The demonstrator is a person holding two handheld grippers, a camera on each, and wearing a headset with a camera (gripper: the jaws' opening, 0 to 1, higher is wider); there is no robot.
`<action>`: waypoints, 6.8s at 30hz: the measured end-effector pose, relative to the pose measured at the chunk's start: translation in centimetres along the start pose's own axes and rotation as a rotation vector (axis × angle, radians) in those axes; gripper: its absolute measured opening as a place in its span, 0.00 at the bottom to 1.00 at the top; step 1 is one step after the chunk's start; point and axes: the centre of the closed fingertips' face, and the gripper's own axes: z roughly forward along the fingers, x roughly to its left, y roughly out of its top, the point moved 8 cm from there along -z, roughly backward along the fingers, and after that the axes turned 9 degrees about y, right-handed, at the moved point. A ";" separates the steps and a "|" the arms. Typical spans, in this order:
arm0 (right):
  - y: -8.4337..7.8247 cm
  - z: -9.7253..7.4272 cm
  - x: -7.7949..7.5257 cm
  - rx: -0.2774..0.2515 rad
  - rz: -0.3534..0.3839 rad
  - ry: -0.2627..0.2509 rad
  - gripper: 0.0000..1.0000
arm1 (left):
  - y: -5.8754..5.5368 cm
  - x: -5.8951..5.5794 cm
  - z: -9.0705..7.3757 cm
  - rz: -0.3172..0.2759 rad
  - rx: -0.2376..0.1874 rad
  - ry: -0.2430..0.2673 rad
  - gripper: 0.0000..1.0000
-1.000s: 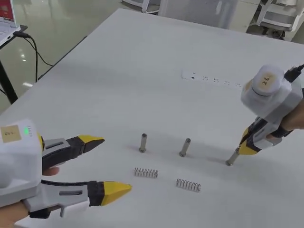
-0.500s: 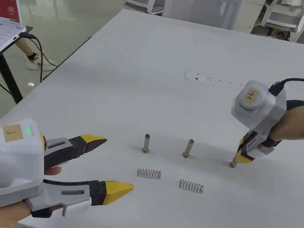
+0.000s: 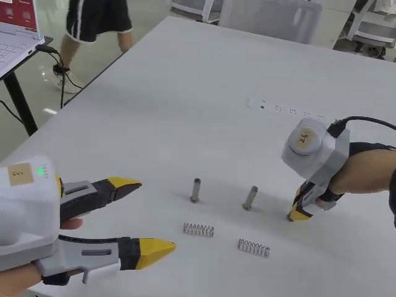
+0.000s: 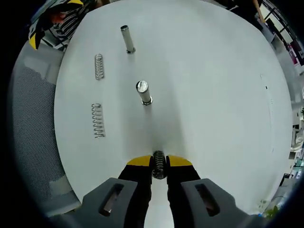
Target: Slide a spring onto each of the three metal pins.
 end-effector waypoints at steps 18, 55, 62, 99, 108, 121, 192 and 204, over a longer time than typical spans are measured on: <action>-0.1 0.7 -0.1 -0.007 0.006 -0.003 0.21 | 0.1 -0.2 -0.2 0.002 -0.004 0.005 0.59; -4.8 -1.7 6.0 -0.187 0.116 -0.041 0.31 | 1.5 -1.2 1.1 0.053 -0.014 -0.086 0.59; -4.9 -1.4 7.9 -0.230 0.126 -0.020 0.31 | 1.8 -1.8 1.3 0.069 -0.010 -0.107 0.58; 1.2 2.7 9.1 -0.149 -0.061 0.040 0.18 | 1.3 -2.6 1.0 0.059 -0.009 -0.115 0.57; 1.1 3.2 9.0 -0.124 -0.099 0.030 0.08 | 1.0 -2.8 1.2 0.055 -0.005 -0.117 0.56; 1.0 1.2 9.4 -0.151 -0.080 0.037 0.08 | 0.6 -3.4 1.7 0.076 0.017 -0.154 0.55; 8.7 -8.1 17.9 -0.324 -0.355 0.112 0.09 | 1.2 -6.6 4.5 0.267 -0.006 -0.390 0.02; 8.3 -7.6 17.5 -0.318 -0.334 0.129 0.09 | 2.1 -6.7 4.4 0.276 -0.028 -0.391 0.02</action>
